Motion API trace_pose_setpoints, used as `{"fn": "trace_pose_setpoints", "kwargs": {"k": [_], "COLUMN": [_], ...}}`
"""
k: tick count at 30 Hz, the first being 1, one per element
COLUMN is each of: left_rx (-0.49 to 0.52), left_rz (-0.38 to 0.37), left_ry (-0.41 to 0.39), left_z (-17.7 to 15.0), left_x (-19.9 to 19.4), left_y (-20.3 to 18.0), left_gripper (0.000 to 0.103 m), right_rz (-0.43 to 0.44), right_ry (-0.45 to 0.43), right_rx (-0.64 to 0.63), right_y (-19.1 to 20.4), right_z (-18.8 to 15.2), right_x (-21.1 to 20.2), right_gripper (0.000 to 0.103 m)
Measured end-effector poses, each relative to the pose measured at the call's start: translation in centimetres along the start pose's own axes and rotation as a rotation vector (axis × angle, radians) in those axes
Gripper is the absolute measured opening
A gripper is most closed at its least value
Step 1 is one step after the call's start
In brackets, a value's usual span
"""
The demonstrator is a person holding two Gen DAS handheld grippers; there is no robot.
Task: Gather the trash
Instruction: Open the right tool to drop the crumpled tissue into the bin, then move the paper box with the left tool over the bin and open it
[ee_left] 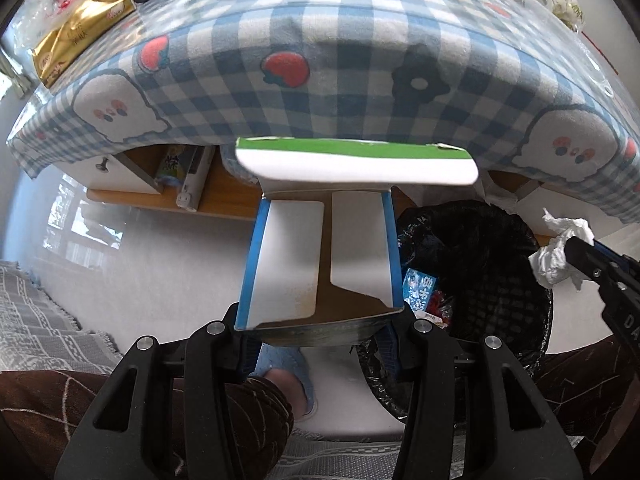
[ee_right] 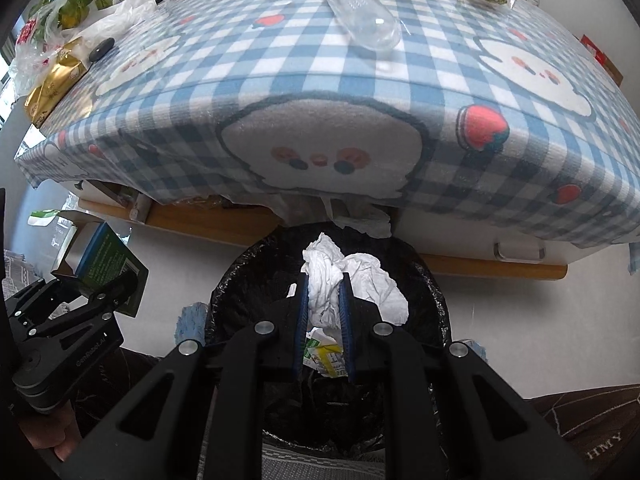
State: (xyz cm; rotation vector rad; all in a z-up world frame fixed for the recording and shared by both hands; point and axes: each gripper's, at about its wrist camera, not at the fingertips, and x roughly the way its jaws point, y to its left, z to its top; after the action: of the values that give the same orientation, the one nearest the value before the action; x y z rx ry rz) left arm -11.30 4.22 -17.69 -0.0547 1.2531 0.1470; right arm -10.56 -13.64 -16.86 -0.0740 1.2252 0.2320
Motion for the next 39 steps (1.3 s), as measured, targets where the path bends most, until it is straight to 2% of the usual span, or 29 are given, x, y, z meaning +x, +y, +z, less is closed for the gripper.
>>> {"fn": "trace_pose_setpoints", "kwargs": {"k": [13,16,18,23,29,35,39], "left_rx": [0.025,0.022,0.017,0.028,0.035,0.072,0.102], "left_rz": [0.030,0.028,0.026,0.024,0.007,-0.012,-0.031], "left_ry": [0.031,0.029,0.028,0.011,0.003,-0.004,-0.001], "left_z": [-0.3,-0.3,-0.2,-0.2,-0.1,-0.1,-0.2], "left_x": [0.9,0.8,0.7,0.2,-0.2,-0.3,-0.1], "left_y": [-0.8,-0.8,-0.8,-1.3,-2.4,-4.7,-6.7], "left_gripper": [0.047,0.047,0.047,0.047,0.047,0.047,0.047], "right_rz": [0.002,-0.008,-0.008,-0.032,-0.071,-0.109,-0.160], "right_ry": [0.042,0.023,0.011,-0.012,-0.032,-0.039,-0.029], "right_rx": [-0.001,-0.014,-0.020,-0.012,0.023,0.057,0.058], "right_y": [0.3,0.6,0.7,-0.1,-2.4,-5.5,-7.3], "right_z": [-0.7,-0.8,-0.8,-0.6,-0.6,-0.9,-1.2], "right_x": [2.5,2.2,1.9,1.0,0.2,-0.5,-0.7], "right_gripper": [0.014,0.019,0.032,0.055,0.077,0.090,0.094]}}
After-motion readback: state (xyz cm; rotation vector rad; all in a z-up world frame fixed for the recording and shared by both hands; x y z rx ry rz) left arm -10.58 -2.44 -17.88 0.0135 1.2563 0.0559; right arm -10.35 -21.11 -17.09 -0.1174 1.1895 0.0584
